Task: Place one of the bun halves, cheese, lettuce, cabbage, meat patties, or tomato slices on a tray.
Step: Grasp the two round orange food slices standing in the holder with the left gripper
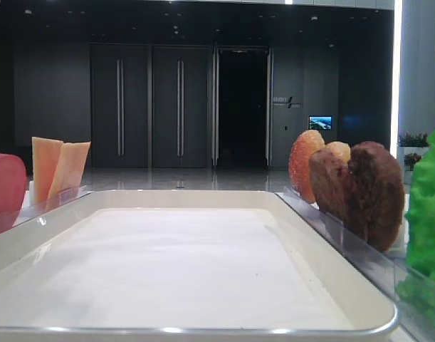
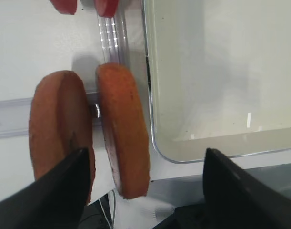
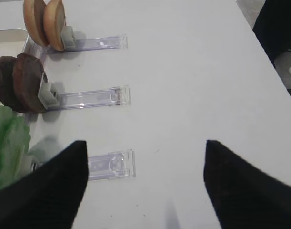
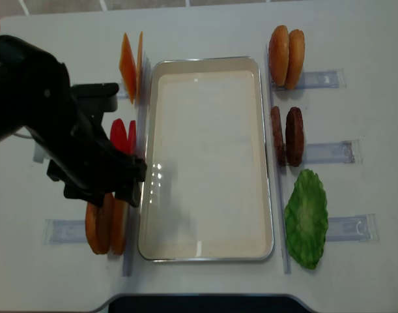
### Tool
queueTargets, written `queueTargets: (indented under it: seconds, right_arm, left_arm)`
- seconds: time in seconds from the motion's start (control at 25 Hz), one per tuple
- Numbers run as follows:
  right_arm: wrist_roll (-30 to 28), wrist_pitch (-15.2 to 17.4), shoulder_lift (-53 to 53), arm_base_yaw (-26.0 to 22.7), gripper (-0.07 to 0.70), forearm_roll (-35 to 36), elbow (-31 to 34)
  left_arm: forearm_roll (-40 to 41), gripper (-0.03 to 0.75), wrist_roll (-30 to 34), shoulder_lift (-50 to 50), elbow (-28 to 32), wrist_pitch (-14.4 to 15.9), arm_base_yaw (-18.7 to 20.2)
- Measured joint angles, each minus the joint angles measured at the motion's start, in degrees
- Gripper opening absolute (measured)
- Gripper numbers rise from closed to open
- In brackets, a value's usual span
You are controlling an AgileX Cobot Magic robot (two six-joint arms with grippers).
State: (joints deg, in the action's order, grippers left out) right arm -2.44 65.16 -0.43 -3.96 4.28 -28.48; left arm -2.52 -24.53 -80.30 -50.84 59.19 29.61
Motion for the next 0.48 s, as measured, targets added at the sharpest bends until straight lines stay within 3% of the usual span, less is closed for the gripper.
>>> queueTargets:
  seconds: [0.48]
  right_arm:
    - [0.0,0.0,0.0,0.0,0.514,0.0,0.0]
  left_arm:
    - [0.05,0.558,-0.29,-3.79,0.0,-1.68,1.0]
